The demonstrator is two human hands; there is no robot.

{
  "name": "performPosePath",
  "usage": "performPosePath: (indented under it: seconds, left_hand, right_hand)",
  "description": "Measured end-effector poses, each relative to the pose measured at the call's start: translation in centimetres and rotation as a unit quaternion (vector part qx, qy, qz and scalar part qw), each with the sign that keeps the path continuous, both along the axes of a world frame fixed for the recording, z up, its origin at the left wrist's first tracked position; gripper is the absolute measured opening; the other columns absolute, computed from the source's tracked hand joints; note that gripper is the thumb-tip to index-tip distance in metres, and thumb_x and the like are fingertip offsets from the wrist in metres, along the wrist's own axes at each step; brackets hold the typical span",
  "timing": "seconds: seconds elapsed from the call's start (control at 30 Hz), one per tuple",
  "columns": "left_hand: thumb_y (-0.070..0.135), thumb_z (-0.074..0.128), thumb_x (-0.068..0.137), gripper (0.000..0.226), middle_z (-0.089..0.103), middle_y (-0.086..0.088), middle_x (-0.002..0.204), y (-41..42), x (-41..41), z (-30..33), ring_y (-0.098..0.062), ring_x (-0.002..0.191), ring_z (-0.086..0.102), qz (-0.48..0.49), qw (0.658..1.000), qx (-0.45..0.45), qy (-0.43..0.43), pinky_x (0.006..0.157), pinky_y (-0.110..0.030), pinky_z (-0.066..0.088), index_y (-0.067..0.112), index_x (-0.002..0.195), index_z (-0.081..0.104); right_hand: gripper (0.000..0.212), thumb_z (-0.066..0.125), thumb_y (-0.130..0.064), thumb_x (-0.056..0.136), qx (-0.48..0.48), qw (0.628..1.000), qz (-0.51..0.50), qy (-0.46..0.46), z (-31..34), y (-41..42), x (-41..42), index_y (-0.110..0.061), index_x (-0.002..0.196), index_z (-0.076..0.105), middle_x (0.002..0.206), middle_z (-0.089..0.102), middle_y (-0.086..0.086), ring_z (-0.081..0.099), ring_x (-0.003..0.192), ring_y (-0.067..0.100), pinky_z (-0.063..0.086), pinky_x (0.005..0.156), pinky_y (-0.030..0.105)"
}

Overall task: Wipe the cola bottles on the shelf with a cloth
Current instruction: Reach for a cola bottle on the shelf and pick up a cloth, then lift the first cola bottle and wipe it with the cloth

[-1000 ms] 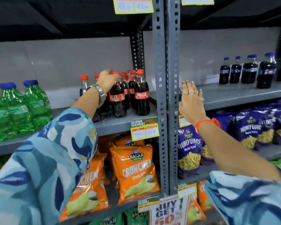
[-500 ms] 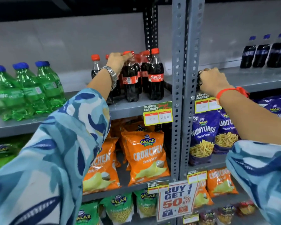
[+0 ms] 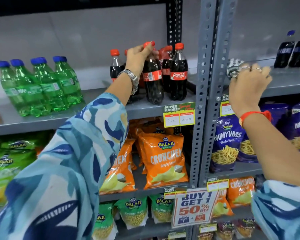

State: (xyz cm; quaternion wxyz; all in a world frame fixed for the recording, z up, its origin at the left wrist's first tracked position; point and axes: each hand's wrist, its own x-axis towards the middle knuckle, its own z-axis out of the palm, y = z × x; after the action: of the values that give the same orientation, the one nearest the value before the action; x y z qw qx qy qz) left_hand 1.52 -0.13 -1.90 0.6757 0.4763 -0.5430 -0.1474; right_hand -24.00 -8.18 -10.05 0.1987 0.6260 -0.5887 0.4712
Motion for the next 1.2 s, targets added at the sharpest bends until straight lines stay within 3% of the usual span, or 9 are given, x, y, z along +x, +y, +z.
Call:
performPosePath:
  seconds: [0.13,0.27,0.4,0.67,0.77,0.87,0.97,1.07,1.2]
  left_hand:
    - [0.024,0.057,0.087,0.016,0.074,0.001,0.074,0.7,-0.8,-0.2,-0.017,0.074,0.070,-0.042,0.999,0.011,0.021,0.100,-0.041,0.044,0.009,0.088,0.064]
    - [0.020,0.056,0.088,0.015,0.072,0.003,0.073,1.5,-2.2,-0.6,-0.013,0.069,0.069,-0.055,0.998,0.015,0.024,0.069,-0.013,0.050,0.007,0.092,0.064]
    - [0.018,0.061,0.084,0.012,0.072,0.001,0.074,1.9,-2.7,-0.9,-0.014,0.068,0.069,-0.053,0.998,0.008,0.020,0.073,-0.020,0.054,0.009,0.089,0.066]
    - [0.021,0.070,0.076,0.014,0.071,0.005,0.074,4.1,-1.9,-1.3,-0.011,0.070,0.068,-0.033,0.999,0.037,0.018,0.074,-0.019,0.048,0.011,0.086,0.068]
    - [0.022,0.072,0.072,0.009,0.072,0.005,0.074,5.0,-1.4,-1.8,-0.011,0.071,0.069,-0.033,0.998,0.045,0.009,0.092,-0.032,0.045,0.017,0.078,0.068]
    - [0.019,0.073,0.073,0.012,0.070,0.001,0.079,5.6,-0.8,-1.9,-0.010,0.071,0.068,-0.013,0.999,0.043,0.024,0.077,-0.023,0.049,0.015,0.082,0.066]
    - [0.017,0.075,0.072,0.017,0.071,-0.003,0.082,6.1,-0.2,-2.2,-0.015,0.074,0.068,-0.011,0.998,0.048,0.034,0.068,-0.023,0.051,0.011,0.086,0.067]
    - [0.015,0.072,0.074,0.014,0.073,-0.001,0.075,6.6,-0.4,-2.7,-0.016,0.070,0.070,-0.043,0.997,0.057,0.034,0.066,-0.017,0.051,0.010,0.086,0.065]
    - [0.014,0.075,0.070,0.022,0.073,-0.007,0.082,7.3,-0.1,-3.4,-0.021,0.080,0.069,-0.056,0.996,0.044,0.051,0.076,-0.028,0.054,0.009,0.090,0.066]
  right_hand:
    - [0.044,0.051,-0.018,0.088,-0.106,0.982,0.056,-0.147,-0.6,3.6,0.9,-0.002,0.129,0.051,0.123,0.051,0.020,0.043,0.116,0.037,0.032,0.102,0.039]
    - [0.040,0.052,-0.011,0.081,-0.220,0.937,0.195,-0.186,-0.9,7.6,3.2,0.004,0.118,0.059,0.107,0.055,0.027,0.055,0.097,0.037,0.047,0.086,0.036]
    - [0.039,0.058,-0.009,0.077,-0.247,0.921,0.285,-0.097,-2.0,11.1,5.0,0.006,0.113,0.062,0.104,0.060,0.025,0.061,0.091,0.034,0.044,0.082,0.021]
    - [0.043,0.071,-0.008,0.078,-0.252,0.898,0.327,0.150,-4.4,12.7,6.6,-0.002,0.120,0.064,0.121,0.065,0.012,0.061,0.112,0.025,0.045,0.101,0.033]
    - [0.045,0.073,-0.007,0.075,-0.212,0.896,0.340,0.194,-5.0,13.1,7.2,-0.006,0.119,0.065,0.121,0.066,0.010,0.062,0.111,0.026,0.052,0.092,0.037]
    - [0.042,0.079,-0.012,0.065,-0.166,0.884,0.360,0.247,-6.0,14.6,7.4,-0.010,0.107,0.072,0.105,0.072,0.005,0.069,0.093,0.022,0.057,0.068,0.030]
    - [0.036,0.069,-0.027,0.070,-0.176,0.870,0.394,0.238,-5.5,16.2,7.3,-0.016,0.104,0.074,0.096,0.075,-0.002,0.071,0.079,0.017,0.052,0.052,0.023]
    - [0.037,0.068,-0.024,0.074,-0.215,0.876,0.396,0.170,-3.6,16.8,7.7,-0.014,0.109,0.072,0.108,0.072,0.000,0.070,0.094,0.021,0.055,0.068,0.028]
    - [0.043,0.067,-0.021,0.066,-0.173,0.891,0.355,0.225,-4.2,16.8,8.2,-0.018,0.108,0.072,0.108,0.072,0.001,0.068,0.094,0.021,0.052,0.068,0.028]
